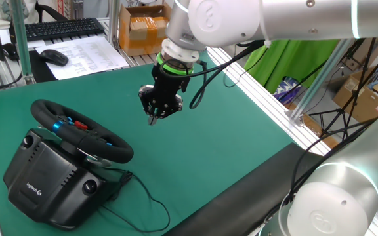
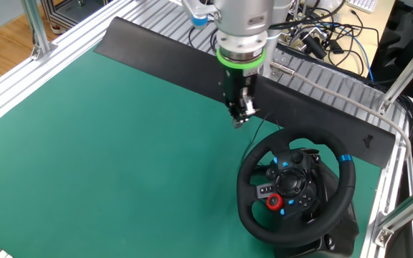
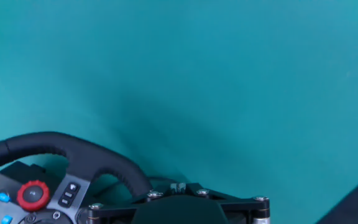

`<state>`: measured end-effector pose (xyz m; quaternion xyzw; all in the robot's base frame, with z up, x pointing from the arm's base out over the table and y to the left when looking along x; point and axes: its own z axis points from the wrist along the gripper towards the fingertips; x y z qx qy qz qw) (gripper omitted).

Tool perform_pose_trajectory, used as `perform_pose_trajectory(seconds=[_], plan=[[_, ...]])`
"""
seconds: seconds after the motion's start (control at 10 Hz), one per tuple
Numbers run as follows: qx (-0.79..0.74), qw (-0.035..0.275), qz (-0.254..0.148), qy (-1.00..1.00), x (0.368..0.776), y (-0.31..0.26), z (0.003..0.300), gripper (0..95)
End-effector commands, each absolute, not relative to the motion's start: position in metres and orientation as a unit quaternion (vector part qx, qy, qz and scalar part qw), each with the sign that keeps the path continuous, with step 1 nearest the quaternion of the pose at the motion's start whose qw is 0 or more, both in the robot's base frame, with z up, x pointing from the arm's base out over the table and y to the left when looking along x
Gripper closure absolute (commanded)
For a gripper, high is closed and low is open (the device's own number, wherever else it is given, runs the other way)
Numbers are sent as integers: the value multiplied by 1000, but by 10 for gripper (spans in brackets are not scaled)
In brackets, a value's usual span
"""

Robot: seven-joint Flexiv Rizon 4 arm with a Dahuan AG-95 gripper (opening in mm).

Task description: Rotate the steering wheel 90 degrees counterclockwise

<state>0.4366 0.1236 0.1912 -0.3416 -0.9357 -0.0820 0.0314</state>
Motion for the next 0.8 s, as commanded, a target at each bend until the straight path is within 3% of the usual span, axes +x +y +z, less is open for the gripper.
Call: perform_pose_trajectory(seconds=[0.1,0.8], plan=[[-359,36,-79,-929,427,135,194,950],[-342,33,-62,-937,417,145,199,950]])
